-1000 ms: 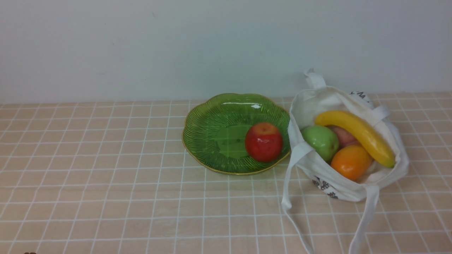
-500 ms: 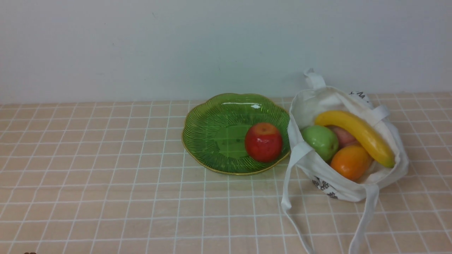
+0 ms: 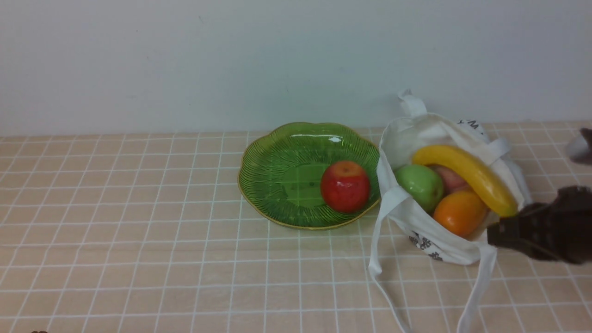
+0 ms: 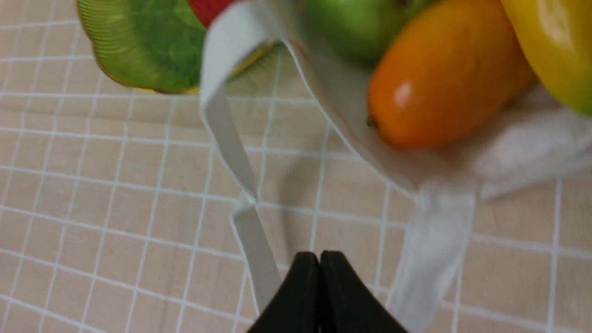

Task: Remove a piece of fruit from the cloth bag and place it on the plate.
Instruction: Use the right arm to grab a banana from the bag

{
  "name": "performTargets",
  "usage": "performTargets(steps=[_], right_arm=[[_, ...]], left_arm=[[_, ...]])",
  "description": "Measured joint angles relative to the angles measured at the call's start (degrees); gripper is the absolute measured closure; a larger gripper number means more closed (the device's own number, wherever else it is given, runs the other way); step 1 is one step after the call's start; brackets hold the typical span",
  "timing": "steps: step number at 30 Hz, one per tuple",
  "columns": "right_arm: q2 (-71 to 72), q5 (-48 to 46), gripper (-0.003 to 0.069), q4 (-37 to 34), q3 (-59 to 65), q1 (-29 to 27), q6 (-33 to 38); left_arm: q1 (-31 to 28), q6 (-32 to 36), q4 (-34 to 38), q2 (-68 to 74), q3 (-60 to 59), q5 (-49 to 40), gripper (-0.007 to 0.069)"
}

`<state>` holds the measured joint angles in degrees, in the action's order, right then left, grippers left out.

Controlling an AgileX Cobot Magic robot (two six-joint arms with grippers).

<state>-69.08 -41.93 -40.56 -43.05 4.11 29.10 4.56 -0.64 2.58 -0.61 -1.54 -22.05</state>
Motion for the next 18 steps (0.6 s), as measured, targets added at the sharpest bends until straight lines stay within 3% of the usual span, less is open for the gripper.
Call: performTargets(steps=[9, 15, 18], right_arm=[[-12.1, -1.9, 0.0654, 1.7, -16.8, 1.4, 5.4], [-19.7, 0.5, 0.0498, 14.3, -19.7, 1.4, 1.6], [-20.8, 5.2, 0.0403, 17.0, -19.9, 1.4, 0.4]], left_arm=[[0.0, 0.0, 0.0, 0.0, 0.0, 0.0, 0.0632], [0.0, 0.0, 0.0, 0.0, 0.0, 0.0, 0.0632], [0.0, 0.0, 0.0, 0.0, 0.0, 0.0, 0.0632]])
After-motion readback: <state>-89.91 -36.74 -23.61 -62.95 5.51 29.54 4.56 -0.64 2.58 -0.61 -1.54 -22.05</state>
